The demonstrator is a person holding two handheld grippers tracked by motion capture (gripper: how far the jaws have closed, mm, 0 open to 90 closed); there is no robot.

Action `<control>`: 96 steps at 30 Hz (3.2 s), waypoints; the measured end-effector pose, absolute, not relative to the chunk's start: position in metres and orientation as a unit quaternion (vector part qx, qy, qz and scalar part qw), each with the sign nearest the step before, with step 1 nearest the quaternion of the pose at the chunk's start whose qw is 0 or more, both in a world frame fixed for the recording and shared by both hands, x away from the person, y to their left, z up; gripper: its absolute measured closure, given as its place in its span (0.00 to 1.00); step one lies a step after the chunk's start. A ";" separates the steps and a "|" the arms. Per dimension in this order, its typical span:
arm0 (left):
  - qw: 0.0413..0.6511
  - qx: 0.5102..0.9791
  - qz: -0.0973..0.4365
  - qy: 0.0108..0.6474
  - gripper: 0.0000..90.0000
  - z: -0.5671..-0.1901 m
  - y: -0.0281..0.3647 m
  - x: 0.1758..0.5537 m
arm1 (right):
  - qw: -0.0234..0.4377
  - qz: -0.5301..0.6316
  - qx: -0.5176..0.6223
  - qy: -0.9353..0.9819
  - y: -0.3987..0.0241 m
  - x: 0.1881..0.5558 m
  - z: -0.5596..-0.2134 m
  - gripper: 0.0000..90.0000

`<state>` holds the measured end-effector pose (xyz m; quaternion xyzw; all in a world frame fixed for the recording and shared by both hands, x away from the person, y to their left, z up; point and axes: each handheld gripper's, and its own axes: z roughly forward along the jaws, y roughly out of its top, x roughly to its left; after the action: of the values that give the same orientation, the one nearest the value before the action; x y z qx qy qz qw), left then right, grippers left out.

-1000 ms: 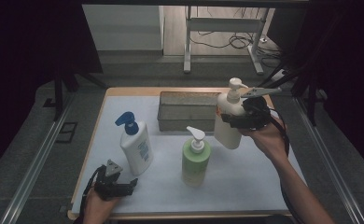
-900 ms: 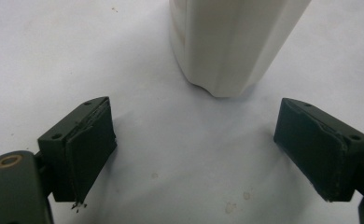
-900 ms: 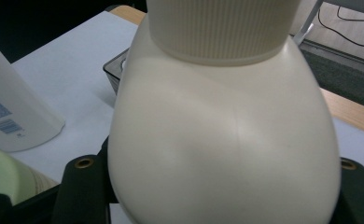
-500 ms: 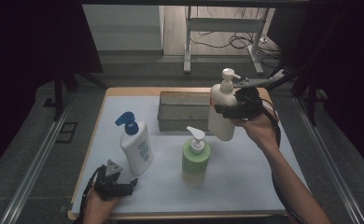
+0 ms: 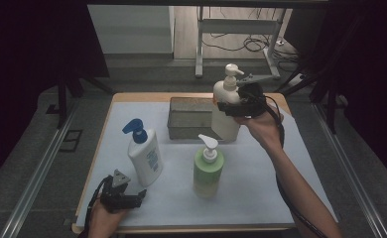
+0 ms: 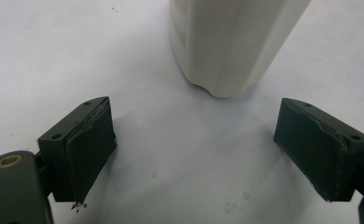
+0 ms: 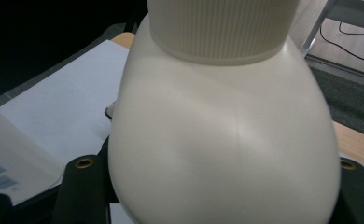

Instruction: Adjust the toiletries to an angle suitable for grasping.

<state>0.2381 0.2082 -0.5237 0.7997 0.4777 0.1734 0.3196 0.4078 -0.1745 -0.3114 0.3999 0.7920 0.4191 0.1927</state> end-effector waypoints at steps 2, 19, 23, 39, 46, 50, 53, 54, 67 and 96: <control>0.320 0.800 0.173 0.478 0.13 -0.524 0.208 0.238 | 0.196 0.420 0.399 0.791 -0.171 0.411 -0.311 0.41; 0.320 0.800 0.173 0.478 0.13 -0.524 0.208 0.238 | 0.205 0.426 0.410 0.780 -0.147 0.444 -0.321 0.41; 0.320 0.799 0.173 0.478 0.13 -0.524 0.208 0.238 | 0.207 0.428 0.411 0.778 -0.142 0.449 -0.322 0.41; 0.320 0.800 0.172 0.478 0.13 -0.524 0.208 0.238 | 0.215 0.427 0.407 0.778 -0.109 0.473 -0.334 0.41; 0.319 0.801 0.172 0.477 0.13 -0.524 0.208 0.238 | 0.214 0.426 0.408 0.778 -0.100 0.482 -0.345 0.41; 0.319 0.801 0.172 0.477 0.13 -0.523 0.208 0.238 | 0.211 0.419 0.405 0.785 -0.093 0.483 -0.355 0.41; 0.319 0.801 0.172 0.478 0.13 -0.523 0.208 0.238 | 0.210 0.416 0.404 0.788 -0.091 0.484 -0.362 0.41; 0.319 0.801 0.172 0.477 0.13 -0.523 0.208 0.238 | 0.209 0.415 0.403 0.788 -0.090 0.484 -0.364 0.41; 0.318 0.800 0.172 0.478 0.13 -0.523 0.208 0.238 | 0.211 0.404 0.404 0.793 -0.088 0.480 -0.384 0.41; 0.318 0.801 0.172 0.477 0.13 -0.523 0.208 0.238 | 0.200 0.396 0.398 0.803 -0.093 0.477 -0.415 0.39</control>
<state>0.2382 0.2083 -0.5234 0.8011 0.4772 0.1720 0.3177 0.4765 -0.0928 -0.4151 0.3980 0.8030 0.3961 0.1997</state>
